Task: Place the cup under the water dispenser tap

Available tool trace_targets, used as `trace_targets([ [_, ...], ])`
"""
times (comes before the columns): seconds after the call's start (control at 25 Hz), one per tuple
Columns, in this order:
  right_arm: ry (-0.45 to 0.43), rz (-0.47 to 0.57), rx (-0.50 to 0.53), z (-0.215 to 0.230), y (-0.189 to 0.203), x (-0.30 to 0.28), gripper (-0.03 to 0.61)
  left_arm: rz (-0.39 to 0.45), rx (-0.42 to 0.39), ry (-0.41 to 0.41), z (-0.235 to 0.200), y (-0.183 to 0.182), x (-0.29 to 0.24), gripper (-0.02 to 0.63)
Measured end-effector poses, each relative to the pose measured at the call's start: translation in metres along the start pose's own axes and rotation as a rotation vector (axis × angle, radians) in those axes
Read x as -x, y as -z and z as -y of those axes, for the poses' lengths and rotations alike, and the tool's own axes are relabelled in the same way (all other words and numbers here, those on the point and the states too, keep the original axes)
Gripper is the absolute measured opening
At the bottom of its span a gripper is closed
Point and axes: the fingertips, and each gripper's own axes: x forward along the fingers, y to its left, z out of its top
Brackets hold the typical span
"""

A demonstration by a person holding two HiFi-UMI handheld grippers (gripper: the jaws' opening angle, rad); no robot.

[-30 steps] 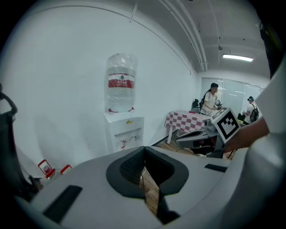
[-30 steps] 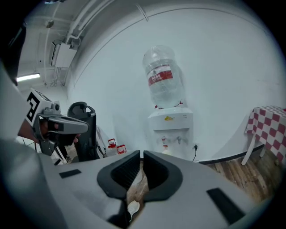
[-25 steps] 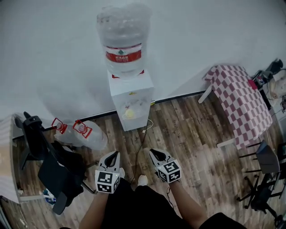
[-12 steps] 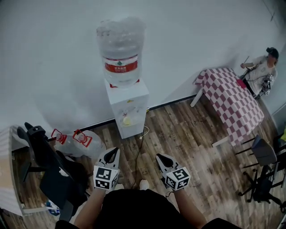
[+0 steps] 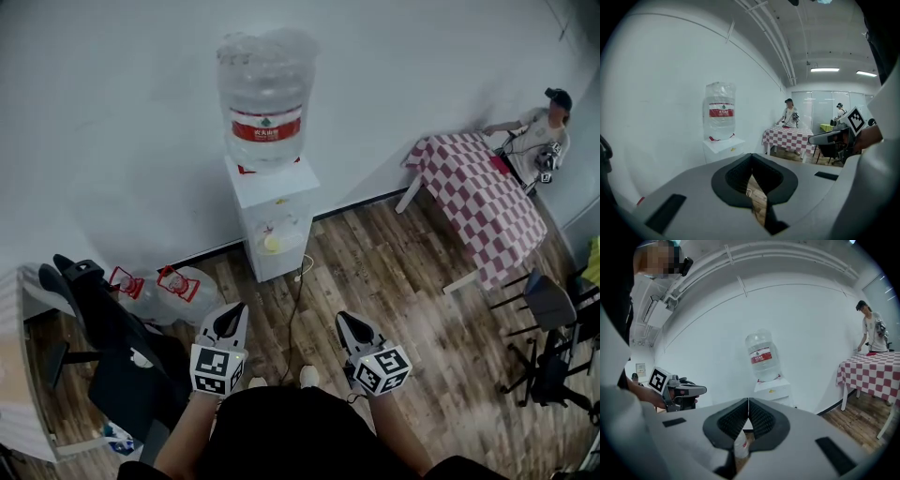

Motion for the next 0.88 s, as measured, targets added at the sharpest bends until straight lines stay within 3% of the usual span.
trace_targets([
  [0.28,0.033,0.006,-0.022,-0.008,0.009,0.002,0.023,-0.005,0.010,0.007,-0.008,0.011,0.011,0.015],
  [0.88,0.019,-0.007,0.013,0.005,0.003,-0.007,0.023,-0.012,-0.005,0.018,-0.003,0.007,-0.004,0.015],
])
